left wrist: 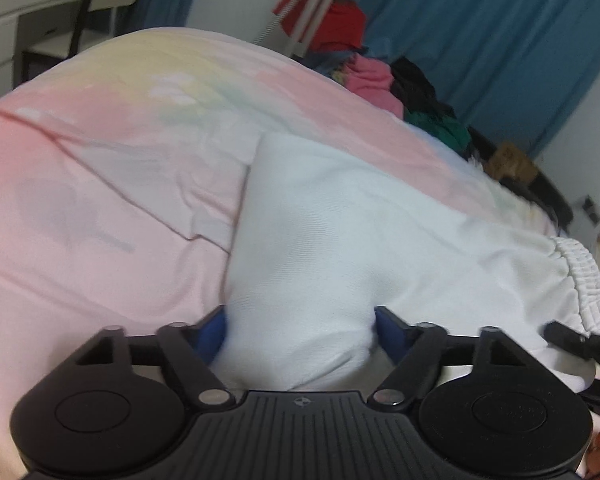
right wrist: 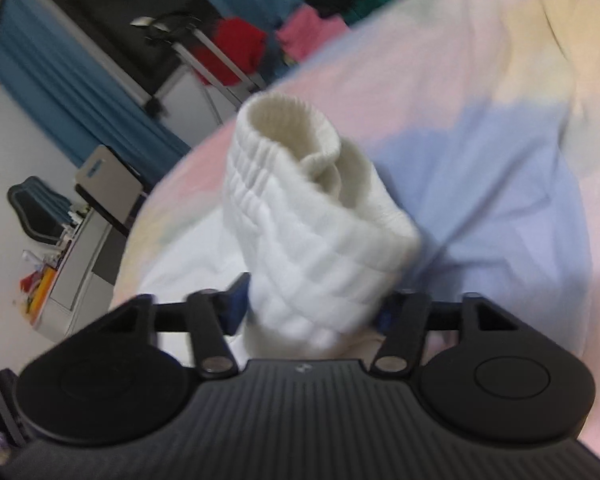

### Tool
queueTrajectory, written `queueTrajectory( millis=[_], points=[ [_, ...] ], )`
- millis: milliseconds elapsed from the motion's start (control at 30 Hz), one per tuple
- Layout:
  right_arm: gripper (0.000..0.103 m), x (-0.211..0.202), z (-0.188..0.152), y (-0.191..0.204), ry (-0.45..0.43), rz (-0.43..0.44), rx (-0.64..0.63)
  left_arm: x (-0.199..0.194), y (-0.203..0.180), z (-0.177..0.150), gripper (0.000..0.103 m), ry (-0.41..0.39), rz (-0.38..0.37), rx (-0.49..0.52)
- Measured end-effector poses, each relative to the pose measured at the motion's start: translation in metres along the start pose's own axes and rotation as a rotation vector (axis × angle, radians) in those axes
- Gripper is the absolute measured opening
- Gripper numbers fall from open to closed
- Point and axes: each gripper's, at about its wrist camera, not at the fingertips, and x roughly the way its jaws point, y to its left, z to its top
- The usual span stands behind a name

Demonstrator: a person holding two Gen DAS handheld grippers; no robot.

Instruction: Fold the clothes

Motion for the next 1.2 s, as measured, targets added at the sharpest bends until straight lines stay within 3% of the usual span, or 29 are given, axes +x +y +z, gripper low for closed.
queueTrajectory(
  millis=[67, 167, 233, 300, 367, 433, 533, 633, 767, 1000, 1100, 1200],
  points=[
    [0.051, -0.007, 0.001, 0.008, -0.025, 0.036, -0.034, -0.006, 0.007, 0.003, 0.058, -0.007, -0.026, -0.041],
    [0.052, -0.002, 0.000, 0.020, -0.004, 0.000, -0.106, -0.014, 0.015, 0.008, 0.049, -0.013, -0.060, -0.083],
    [0.065, 0.012, -0.003, 0.013, 0.044, -0.058, -0.079, -0.015, 0.017, 0.008, 0.049, -0.011, -0.070, -0.092],
    [0.067, 0.025, -0.005, 0.000, 0.088, -0.079, -0.012, -0.014, 0.019, 0.006, 0.050, -0.007, -0.069, -0.090],
    [0.067, 0.028, -0.005, -0.001, 0.078, -0.065, -0.012, -0.011, 0.022, 0.005, 0.056, -0.001, -0.073, -0.090],
    [0.056, 0.029, -0.006, 0.007, 0.071, -0.073, -0.056, -0.006, 0.028, 0.005, 0.062, 0.021, -0.097, -0.095],
    [0.044, 0.021, -0.003, 0.017, 0.031, -0.078, -0.064, -0.003, 0.031, 0.006, 0.056, 0.017, -0.121, -0.103],
    [0.041, 0.010, 0.001, 0.027, -0.010, -0.072, -0.068, -0.012, 0.023, 0.008, 0.046, -0.012, -0.127, -0.066],
    [0.039, -0.009, 0.015, 0.039, -0.053, -0.037, -0.064, -0.034, 0.010, 0.020, 0.037, -0.029, -0.158, -0.131],
    [0.038, -0.059, 0.072, 0.044, -0.144, 0.047, -0.067, -0.061, -0.068, 0.071, 0.034, -0.091, -0.236, -0.151],
    [0.038, -0.078, 0.110, 0.022, -0.190, 0.048, -0.031, -0.040, -0.129, 0.094, 0.034, -0.088, -0.260, -0.085],
    [0.038, -0.089, 0.154, -0.009, -0.236, 0.010, -0.004, 0.006, -0.184, 0.103, 0.034, -0.078, -0.297, -0.017]
  ],
)
